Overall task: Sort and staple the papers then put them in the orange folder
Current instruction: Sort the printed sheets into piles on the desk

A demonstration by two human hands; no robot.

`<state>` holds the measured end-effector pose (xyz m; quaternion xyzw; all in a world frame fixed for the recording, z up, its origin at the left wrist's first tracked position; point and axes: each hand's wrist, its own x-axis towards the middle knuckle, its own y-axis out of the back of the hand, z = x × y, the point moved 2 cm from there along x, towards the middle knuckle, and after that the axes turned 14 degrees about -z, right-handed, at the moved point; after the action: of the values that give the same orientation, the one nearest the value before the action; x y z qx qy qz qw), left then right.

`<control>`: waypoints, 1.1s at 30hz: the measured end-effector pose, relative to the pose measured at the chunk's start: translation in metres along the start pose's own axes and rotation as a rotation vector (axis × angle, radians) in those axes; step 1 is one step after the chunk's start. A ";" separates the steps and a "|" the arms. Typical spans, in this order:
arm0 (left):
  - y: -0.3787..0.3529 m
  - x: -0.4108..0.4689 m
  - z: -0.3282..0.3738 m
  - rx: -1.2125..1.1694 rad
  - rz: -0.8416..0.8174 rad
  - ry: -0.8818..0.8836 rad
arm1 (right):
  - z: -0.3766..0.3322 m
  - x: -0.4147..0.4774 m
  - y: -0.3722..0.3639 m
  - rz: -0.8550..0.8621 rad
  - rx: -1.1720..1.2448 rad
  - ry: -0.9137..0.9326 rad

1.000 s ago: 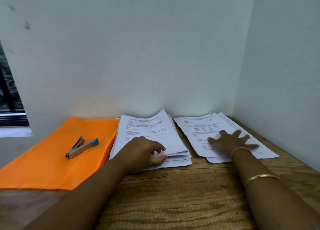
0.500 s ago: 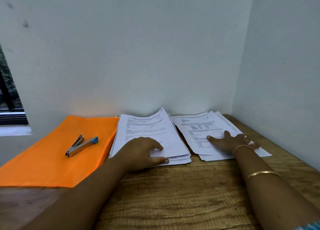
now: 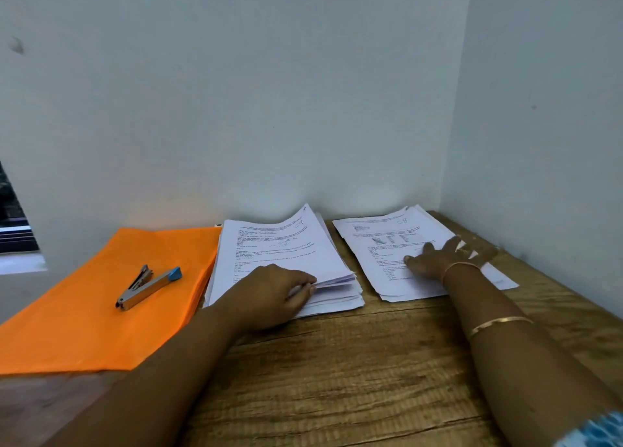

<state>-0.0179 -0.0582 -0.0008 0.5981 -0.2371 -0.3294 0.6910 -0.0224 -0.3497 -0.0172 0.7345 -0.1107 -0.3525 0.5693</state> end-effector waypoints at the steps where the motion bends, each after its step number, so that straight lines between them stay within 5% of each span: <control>1: 0.000 0.000 0.001 0.008 0.025 -0.012 | -0.007 -0.003 -0.001 0.020 -0.042 0.031; 9: -0.003 0.002 0.003 -0.186 0.210 0.009 | -0.062 -0.050 0.002 0.268 0.355 0.609; 15: -0.004 0.002 0.000 -0.381 0.275 0.000 | -0.072 -0.083 0.002 -0.288 0.577 0.687; 19: -0.006 0.005 0.000 -0.334 0.257 -0.038 | -0.080 -0.082 -0.006 -0.487 0.664 0.733; 24: -0.011 0.006 -0.004 -0.197 0.191 -0.042 | -0.072 -0.068 -0.002 -0.321 0.697 0.655; 29: -0.009 0.006 -0.011 -0.160 0.217 0.061 | -0.037 -0.031 0.016 0.202 0.309 0.409; 33: -0.010 0.008 -0.015 -0.175 0.154 0.138 | -0.009 -0.005 0.018 0.250 0.329 0.201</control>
<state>-0.0033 -0.0546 -0.0139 0.5369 -0.2045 -0.2528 0.7785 -0.0161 -0.3459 0.0018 0.8295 -0.1996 -0.1817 0.4890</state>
